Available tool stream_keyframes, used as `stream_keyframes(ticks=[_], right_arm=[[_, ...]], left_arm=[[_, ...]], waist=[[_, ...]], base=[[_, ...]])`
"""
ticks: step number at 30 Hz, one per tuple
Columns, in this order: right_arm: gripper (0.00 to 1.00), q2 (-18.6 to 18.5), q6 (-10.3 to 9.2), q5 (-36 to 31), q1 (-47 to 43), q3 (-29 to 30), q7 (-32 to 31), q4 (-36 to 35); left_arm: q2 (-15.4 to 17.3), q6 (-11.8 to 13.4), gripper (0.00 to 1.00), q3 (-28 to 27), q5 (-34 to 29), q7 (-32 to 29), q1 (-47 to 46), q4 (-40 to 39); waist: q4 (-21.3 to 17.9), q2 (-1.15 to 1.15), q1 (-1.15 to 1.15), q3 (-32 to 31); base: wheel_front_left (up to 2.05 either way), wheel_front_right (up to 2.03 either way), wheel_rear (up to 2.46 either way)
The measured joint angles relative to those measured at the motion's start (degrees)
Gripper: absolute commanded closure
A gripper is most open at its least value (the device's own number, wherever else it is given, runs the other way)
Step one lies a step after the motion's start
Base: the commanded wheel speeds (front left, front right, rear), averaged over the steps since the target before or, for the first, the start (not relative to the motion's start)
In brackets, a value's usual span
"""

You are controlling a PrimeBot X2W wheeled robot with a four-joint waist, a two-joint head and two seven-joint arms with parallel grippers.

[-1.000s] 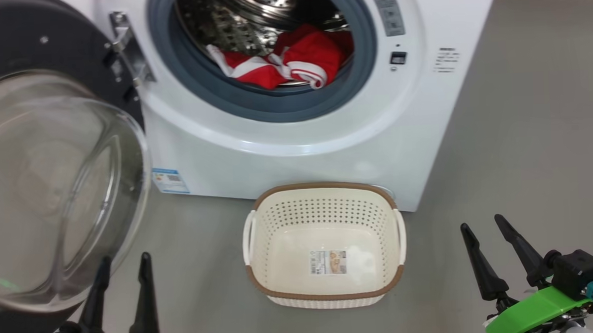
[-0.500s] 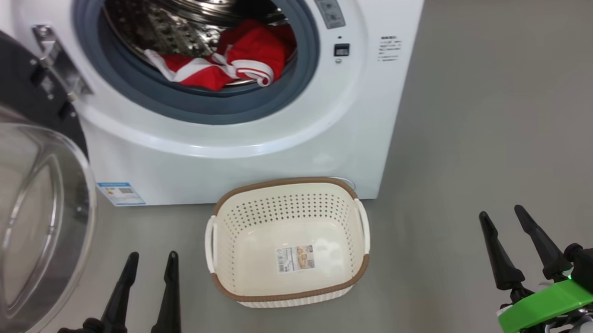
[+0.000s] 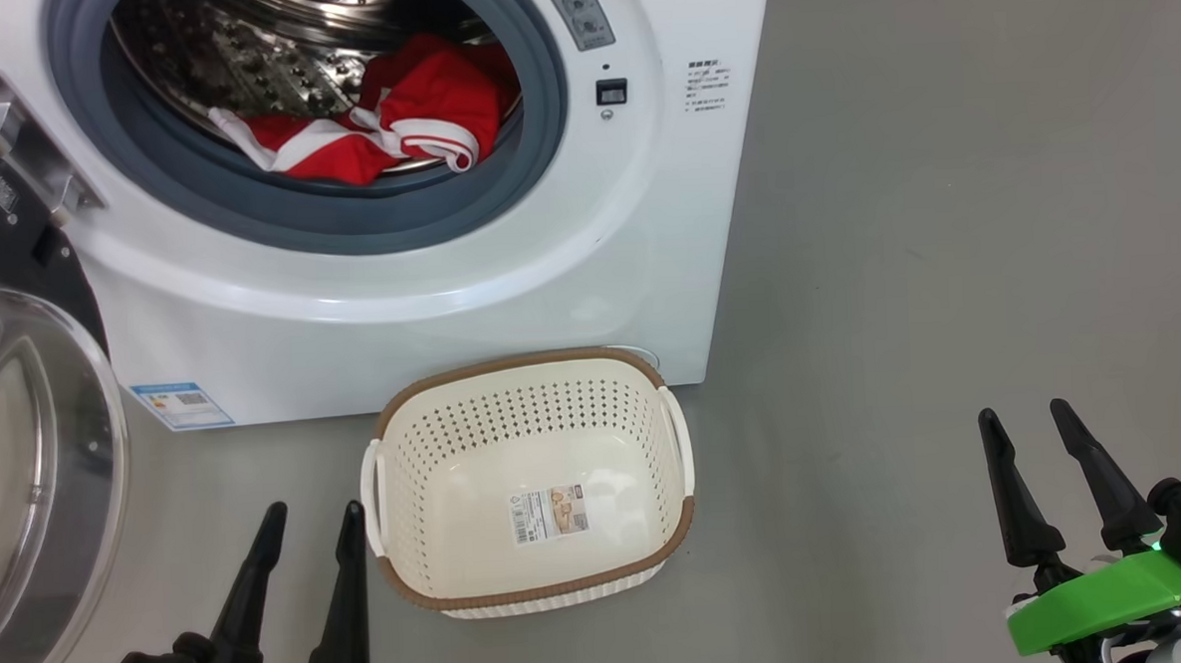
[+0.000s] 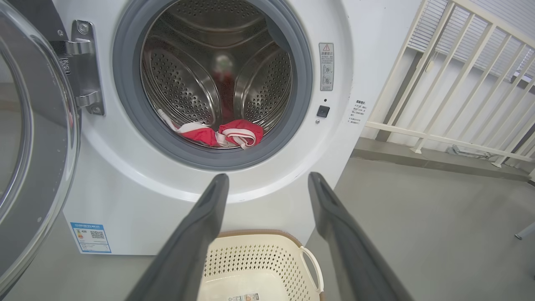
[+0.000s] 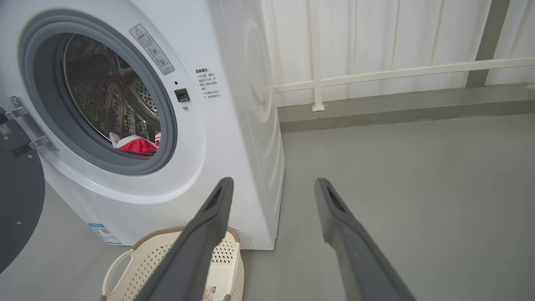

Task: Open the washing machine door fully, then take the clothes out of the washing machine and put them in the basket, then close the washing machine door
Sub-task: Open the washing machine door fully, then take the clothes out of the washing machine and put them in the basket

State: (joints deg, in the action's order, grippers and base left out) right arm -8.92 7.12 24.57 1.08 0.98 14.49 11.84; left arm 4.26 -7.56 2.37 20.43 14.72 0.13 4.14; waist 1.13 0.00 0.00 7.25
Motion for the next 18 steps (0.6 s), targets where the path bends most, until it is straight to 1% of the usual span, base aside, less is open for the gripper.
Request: stream_keyframes(ticks=[7,18], right_arm=[[0.00,0.2,0.00,-0.1,0.0,0.2,0.1,-0.2],[0.00,0.5,0.00,-0.2,0.0,0.2,0.1,-0.3]], left_arm=[[0.0,0.0,0.00,-0.1,0.0,0.0,0.0,0.0],[0.0,0.0,0.00,0.0,0.1,0.0,-0.1,-0.5]], waist=[[-0.6,0.00,0.00,0.0],[0.1,0.00,0.00,0.3]], base=[[0.00,0.00,0.00],[0.00,-0.01,0.00]])
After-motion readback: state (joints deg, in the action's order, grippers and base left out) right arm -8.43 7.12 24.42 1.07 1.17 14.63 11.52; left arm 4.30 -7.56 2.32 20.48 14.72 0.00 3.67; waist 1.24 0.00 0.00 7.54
